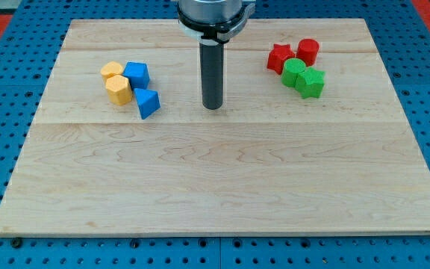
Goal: Move green star towards red circle
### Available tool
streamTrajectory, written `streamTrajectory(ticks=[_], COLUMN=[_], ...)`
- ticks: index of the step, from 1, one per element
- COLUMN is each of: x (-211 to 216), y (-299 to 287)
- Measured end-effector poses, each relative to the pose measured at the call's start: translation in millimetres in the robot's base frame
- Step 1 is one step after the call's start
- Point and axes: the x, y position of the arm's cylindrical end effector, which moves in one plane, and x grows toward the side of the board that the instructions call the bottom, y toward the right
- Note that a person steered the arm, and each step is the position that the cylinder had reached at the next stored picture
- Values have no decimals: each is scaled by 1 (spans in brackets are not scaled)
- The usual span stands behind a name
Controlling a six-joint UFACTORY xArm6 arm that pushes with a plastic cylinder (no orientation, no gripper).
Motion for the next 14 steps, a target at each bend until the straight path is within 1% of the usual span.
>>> streamTrajectory(ticks=[3, 5, 6, 10, 12, 14], x=[-3, -31, -16, -16, -44, -50], y=[-2, 59, 89, 125, 208, 219])
